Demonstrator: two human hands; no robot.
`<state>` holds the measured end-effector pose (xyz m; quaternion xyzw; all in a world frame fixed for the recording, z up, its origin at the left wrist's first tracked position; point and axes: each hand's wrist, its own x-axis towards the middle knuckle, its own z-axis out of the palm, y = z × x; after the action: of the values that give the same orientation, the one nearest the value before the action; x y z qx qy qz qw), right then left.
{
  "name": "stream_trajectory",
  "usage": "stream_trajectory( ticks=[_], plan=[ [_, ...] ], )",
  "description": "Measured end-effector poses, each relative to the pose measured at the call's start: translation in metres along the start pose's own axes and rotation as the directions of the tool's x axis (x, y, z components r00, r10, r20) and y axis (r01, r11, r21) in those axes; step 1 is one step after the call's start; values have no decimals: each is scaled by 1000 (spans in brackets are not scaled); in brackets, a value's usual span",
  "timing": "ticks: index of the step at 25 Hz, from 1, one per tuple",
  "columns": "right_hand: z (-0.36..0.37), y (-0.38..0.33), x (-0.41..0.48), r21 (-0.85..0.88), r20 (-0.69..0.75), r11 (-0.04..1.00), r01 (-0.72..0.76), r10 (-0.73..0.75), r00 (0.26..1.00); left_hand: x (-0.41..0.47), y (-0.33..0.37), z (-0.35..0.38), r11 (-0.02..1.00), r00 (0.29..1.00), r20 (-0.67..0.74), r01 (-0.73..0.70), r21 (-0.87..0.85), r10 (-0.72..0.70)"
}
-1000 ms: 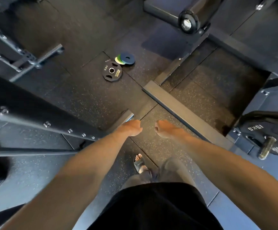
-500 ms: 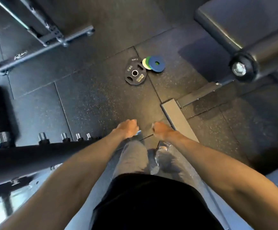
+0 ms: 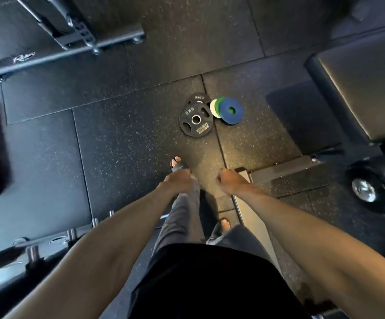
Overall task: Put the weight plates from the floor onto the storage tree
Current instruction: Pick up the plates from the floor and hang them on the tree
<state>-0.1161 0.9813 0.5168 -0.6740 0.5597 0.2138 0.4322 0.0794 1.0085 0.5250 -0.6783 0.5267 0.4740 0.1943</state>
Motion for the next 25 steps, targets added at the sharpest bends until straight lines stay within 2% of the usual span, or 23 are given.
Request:
stream_trajectory(
  ticks=[4, 11, 14, 17, 20, 25],
  plan=[
    [-58, -12, 83, -23, -5, 998, -56, 56, 998, 70, 4, -63, 990, 1000, 19, -1, -142, 4],
    [-122, -21, 226, -66, 48, 997, -29, 32, 998, 182, -1, -125, 875, 987, -24, 128, -467, -157],
    [-122, -8, 303, -105, 77, 994, -36, 44, 996, 255, -9, -109, 828, 971, 29, 216, -517, -236],
    [-107, 14, 384, -148, 118, 989, -14, 32, 993, 354, -34, -58, 736, 932, 122, 345, -583, -340],
    [-93, 38, 464, -152, 89, 988, 0, 14, 996, 452, -59, -9, 667, 898, 178, 422, -614, -403],
    [-75, 70, 596, -183, -30, 980, -80, 76, 997, 546, -54, -18, 520, 838, 174, 470, -714, -518]
  ],
)
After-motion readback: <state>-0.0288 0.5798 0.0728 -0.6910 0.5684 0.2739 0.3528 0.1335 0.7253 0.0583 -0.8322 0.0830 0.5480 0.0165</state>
